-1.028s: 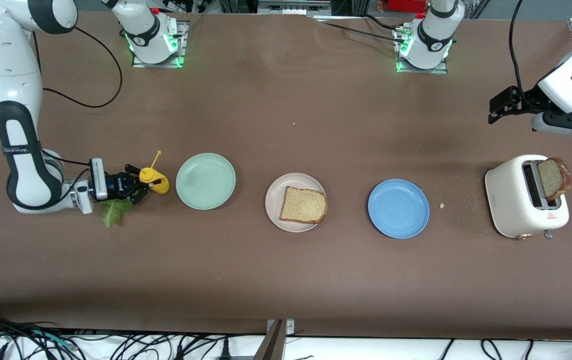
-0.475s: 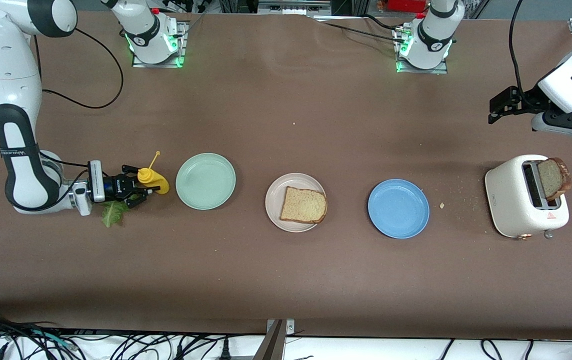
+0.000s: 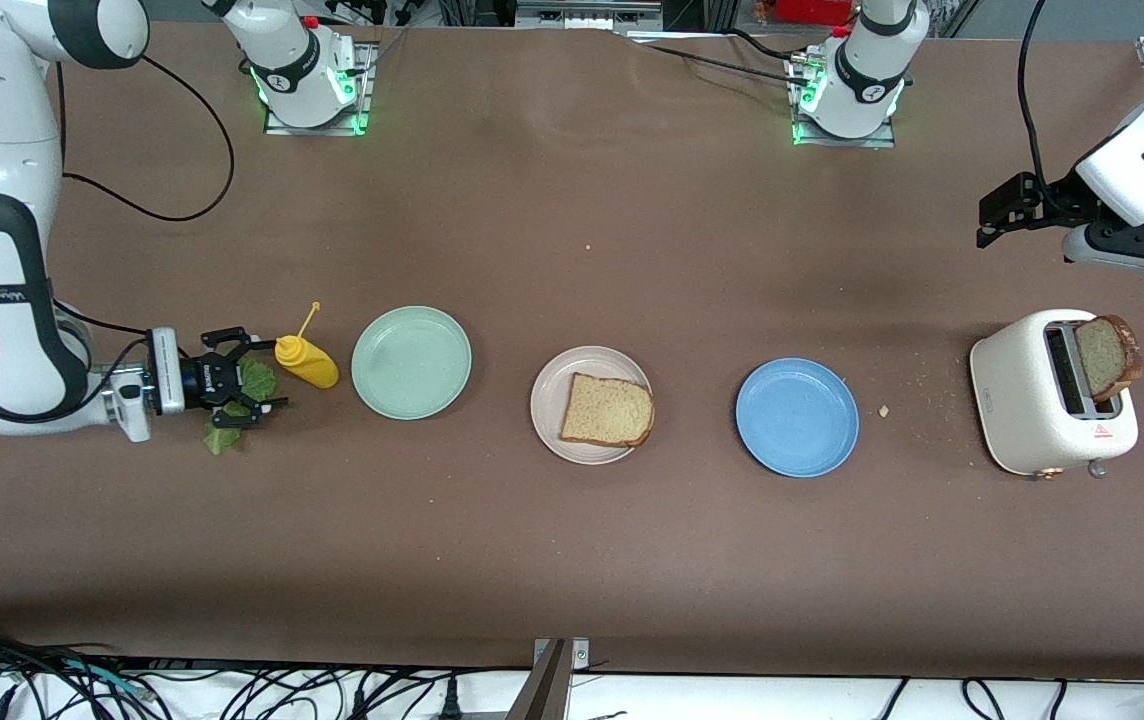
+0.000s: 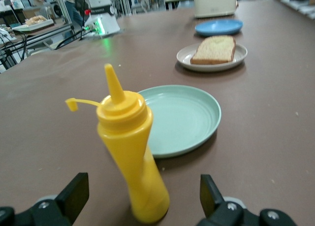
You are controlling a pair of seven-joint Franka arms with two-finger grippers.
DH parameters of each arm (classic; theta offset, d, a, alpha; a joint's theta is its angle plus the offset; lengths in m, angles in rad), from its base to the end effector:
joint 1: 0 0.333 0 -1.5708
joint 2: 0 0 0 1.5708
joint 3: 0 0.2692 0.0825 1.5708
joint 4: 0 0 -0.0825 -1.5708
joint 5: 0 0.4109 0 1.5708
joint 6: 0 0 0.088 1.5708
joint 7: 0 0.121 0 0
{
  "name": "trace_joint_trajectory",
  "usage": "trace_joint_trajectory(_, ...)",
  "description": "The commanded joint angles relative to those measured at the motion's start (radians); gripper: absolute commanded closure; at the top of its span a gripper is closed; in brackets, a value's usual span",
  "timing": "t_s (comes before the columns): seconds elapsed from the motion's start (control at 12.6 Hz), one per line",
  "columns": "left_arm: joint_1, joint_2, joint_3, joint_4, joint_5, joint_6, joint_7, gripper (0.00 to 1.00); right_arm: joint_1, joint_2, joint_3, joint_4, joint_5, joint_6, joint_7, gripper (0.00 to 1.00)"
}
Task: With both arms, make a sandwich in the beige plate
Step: 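Open the right gripper and draw it back from the mustard bottle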
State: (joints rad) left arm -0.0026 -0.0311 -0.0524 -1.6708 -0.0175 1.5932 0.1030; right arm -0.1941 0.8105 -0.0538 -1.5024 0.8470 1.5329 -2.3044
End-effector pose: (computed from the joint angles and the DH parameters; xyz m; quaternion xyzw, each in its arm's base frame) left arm 0.5710 -0.0338 0.5337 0.9966 -0.0785 -0.0231 0.0085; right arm 0.6196 -0.0586 0.1218 -0.5608 -0.6567 -0.2500 0.4380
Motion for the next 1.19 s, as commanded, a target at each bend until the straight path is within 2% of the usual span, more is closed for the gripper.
trace_joint_trajectory(0.0, 0.001, -0.007, -0.004, -0.003, 0.014, -0.007, 0.004, 0.00, -0.005, -0.112, 0.000, -0.012, -0.116, -0.005, 0.162, 0.00)
trace_joint_trajectory(0.24, 0.001, -0.007, -0.004, -0.003, 0.014, -0.007, 0.004, 0.00, -0.016, -0.210, -0.014, -0.021, -0.273, 0.009, 0.408, 0.00)
trace_joint_trajectory(0.4, 0.001, -0.007, -0.004, -0.003, 0.014, -0.007, 0.004, 0.00, -0.016, -0.255, -0.014, -0.039, -0.347, 0.033, 0.529, 0.00)
trace_joint_trajectory(0.71, 0.001, -0.007, -0.004, -0.003, 0.014, -0.007, 0.004, 0.00, -0.010, -0.350, -0.014, -0.070, -0.494, 0.087, 0.889, 0.00)
trace_joint_trajectory(0.87, 0.001, -0.007, -0.004, -0.003, 0.014, -0.007, 0.004, 0.00, 0.002, -0.396, -0.014, -0.102, -0.595, 0.111, 1.127, 0.00)
trace_joint_trajectory(1.11, 0.001, -0.007, -0.003, -0.003, 0.014, -0.007, 0.004, 0.00, 0.025, -0.419, -0.008, -0.102, -0.615, 0.116, 1.401, 0.00)
